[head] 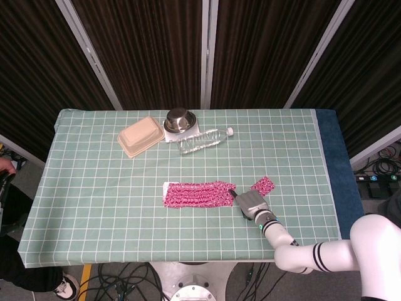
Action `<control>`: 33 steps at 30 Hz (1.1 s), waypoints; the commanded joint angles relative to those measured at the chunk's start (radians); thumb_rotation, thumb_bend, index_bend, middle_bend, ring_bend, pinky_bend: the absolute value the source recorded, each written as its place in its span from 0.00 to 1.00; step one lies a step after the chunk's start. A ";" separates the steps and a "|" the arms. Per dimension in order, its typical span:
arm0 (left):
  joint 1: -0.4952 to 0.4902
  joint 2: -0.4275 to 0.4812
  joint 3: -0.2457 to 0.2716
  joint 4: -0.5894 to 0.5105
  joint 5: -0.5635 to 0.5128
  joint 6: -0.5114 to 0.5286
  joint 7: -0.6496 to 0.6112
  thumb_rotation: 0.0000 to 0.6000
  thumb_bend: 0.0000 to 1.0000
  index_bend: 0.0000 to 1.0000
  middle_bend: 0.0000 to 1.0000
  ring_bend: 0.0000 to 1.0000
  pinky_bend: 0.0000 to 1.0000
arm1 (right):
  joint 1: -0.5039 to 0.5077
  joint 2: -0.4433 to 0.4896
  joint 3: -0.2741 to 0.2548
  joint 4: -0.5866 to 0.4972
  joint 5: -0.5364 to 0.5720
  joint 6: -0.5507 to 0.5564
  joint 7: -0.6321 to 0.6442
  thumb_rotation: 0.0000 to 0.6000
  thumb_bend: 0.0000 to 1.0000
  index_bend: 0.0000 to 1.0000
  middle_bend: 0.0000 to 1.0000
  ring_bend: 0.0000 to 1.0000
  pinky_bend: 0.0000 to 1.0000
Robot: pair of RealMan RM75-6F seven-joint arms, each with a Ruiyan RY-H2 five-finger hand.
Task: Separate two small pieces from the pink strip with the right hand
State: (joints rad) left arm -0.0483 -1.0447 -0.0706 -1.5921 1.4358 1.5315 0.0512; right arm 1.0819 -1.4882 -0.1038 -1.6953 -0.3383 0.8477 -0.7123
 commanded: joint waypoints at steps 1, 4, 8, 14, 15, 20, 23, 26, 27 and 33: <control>-0.001 0.000 -0.002 -0.004 -0.001 -0.001 0.005 1.00 0.19 0.08 0.07 0.00 0.14 | -0.013 0.023 -0.020 -0.034 -0.020 0.028 0.000 1.00 1.00 0.02 0.87 0.87 0.74; 0.000 -0.001 -0.001 -0.007 -0.002 -0.001 0.010 1.00 0.19 0.08 0.07 0.00 0.14 | -0.026 0.040 -0.041 -0.057 -0.033 0.040 0.001 1.00 1.00 0.03 0.87 0.87 0.74; -0.001 -0.003 -0.001 -0.010 -0.001 -0.002 0.017 1.00 0.19 0.08 0.07 0.00 0.14 | -0.044 0.053 -0.067 -0.068 -0.043 0.041 0.006 1.00 1.00 0.05 0.87 0.87 0.74; -0.004 -0.003 -0.002 -0.017 0.004 -0.002 0.029 1.00 0.19 0.08 0.07 0.00 0.14 | -0.079 0.075 -0.096 -0.093 -0.090 0.058 0.022 1.00 1.00 0.06 0.87 0.87 0.74; -0.004 -0.003 -0.002 -0.019 0.004 -0.002 0.030 1.00 0.19 0.08 0.07 0.00 0.14 | -0.087 0.080 -0.100 -0.102 -0.104 0.065 0.027 1.00 1.00 0.06 0.87 0.87 0.74; -0.004 -0.001 -0.002 -0.027 0.010 0.002 0.037 1.00 0.19 0.08 0.07 0.00 0.14 | -0.138 0.108 -0.134 -0.152 -0.193 0.104 0.047 1.00 1.00 0.06 0.87 0.87 0.74; -0.004 0.000 0.000 -0.033 0.014 0.004 0.044 1.00 0.19 0.08 0.07 0.00 0.14 | -0.167 0.124 -0.152 -0.176 -0.241 0.122 0.057 1.00 1.00 0.06 0.87 0.87 0.74; -0.004 0.001 0.000 -0.039 0.017 0.007 0.050 1.00 0.19 0.08 0.07 0.00 0.14 | -0.194 0.142 -0.166 -0.199 -0.290 0.141 0.065 1.00 1.00 0.06 0.87 0.87 0.74; -0.003 0.001 0.000 -0.040 0.018 0.008 0.052 1.00 0.19 0.08 0.07 0.00 0.14 | -0.201 0.148 -0.169 -0.207 -0.305 0.146 0.069 1.00 1.00 0.06 0.87 0.87 0.74; -0.005 -0.003 0.002 -0.043 0.020 0.004 0.058 1.00 0.19 0.08 0.07 0.00 0.14 | -0.243 0.185 -0.188 -0.243 -0.379 0.163 0.080 1.00 1.00 0.06 0.87 0.87 0.74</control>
State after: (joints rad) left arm -0.0537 -1.0475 -0.0689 -1.6347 1.4560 1.5352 0.1089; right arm 0.8473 -1.3113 -0.2865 -1.9307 -0.7086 1.0064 -0.6358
